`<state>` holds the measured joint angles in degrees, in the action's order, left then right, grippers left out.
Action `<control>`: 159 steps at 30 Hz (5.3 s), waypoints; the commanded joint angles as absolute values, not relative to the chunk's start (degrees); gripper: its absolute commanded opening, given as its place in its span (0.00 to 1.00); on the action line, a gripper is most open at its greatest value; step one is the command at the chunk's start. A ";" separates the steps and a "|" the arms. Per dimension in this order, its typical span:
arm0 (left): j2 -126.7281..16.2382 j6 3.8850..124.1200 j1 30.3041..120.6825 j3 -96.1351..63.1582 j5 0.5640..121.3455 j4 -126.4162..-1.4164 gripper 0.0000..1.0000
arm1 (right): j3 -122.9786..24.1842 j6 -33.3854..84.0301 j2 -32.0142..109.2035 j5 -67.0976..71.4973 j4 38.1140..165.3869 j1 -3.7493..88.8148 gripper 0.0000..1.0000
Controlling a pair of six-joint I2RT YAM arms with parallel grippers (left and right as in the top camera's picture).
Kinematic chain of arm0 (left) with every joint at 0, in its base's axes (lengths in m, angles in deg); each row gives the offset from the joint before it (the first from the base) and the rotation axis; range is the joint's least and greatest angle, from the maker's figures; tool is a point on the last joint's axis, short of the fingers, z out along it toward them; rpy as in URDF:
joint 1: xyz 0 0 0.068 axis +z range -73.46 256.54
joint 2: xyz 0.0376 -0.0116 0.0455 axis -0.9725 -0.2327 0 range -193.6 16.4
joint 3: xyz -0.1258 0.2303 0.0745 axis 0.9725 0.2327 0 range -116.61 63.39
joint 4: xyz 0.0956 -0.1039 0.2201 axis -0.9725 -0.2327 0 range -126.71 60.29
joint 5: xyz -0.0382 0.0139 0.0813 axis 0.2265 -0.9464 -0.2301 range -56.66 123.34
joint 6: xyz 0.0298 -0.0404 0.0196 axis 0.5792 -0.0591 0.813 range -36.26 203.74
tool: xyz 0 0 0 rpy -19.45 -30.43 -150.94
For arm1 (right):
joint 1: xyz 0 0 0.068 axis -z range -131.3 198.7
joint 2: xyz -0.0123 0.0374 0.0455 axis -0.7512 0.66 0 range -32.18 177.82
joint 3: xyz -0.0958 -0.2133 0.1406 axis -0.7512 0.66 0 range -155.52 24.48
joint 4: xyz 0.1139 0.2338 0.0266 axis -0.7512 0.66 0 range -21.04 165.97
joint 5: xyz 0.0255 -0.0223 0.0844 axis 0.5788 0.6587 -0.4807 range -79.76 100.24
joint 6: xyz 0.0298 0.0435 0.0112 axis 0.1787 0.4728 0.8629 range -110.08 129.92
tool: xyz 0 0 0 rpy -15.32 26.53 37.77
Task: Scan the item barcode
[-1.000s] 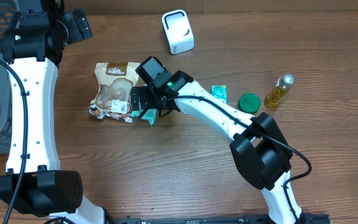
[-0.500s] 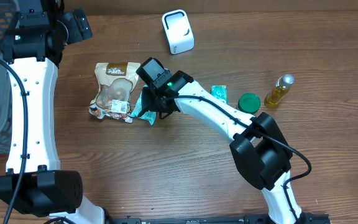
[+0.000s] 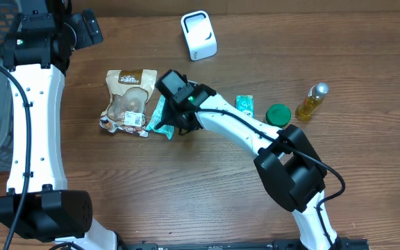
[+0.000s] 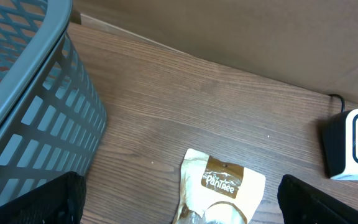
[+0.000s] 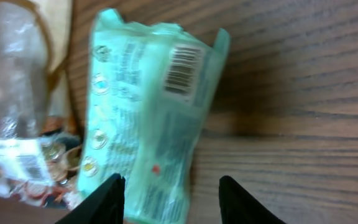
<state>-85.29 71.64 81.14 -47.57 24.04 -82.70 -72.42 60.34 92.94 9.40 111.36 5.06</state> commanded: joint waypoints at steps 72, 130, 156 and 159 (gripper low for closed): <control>-85.48 70.85 81.38 -48.05 23.30 -82.68 0.99 | -73.25 32.23 85.36 3.85 135.05 12.64 0.65; -85.48 70.85 81.41 -48.05 23.30 -82.68 0.99 | -56.38 32.49 86.54 28.11 108.10 0.40 0.10; -85.48 70.85 81.41 -48.05 23.30 -82.68 1.00 | -60.95 12.40 79.54 13.14 108.65 4.82 0.04; -85.48 70.88 81.41 -48.05 23.27 -82.68 0.99 | -60.95 4.01 82.04 13.14 108.69 4.08 0.04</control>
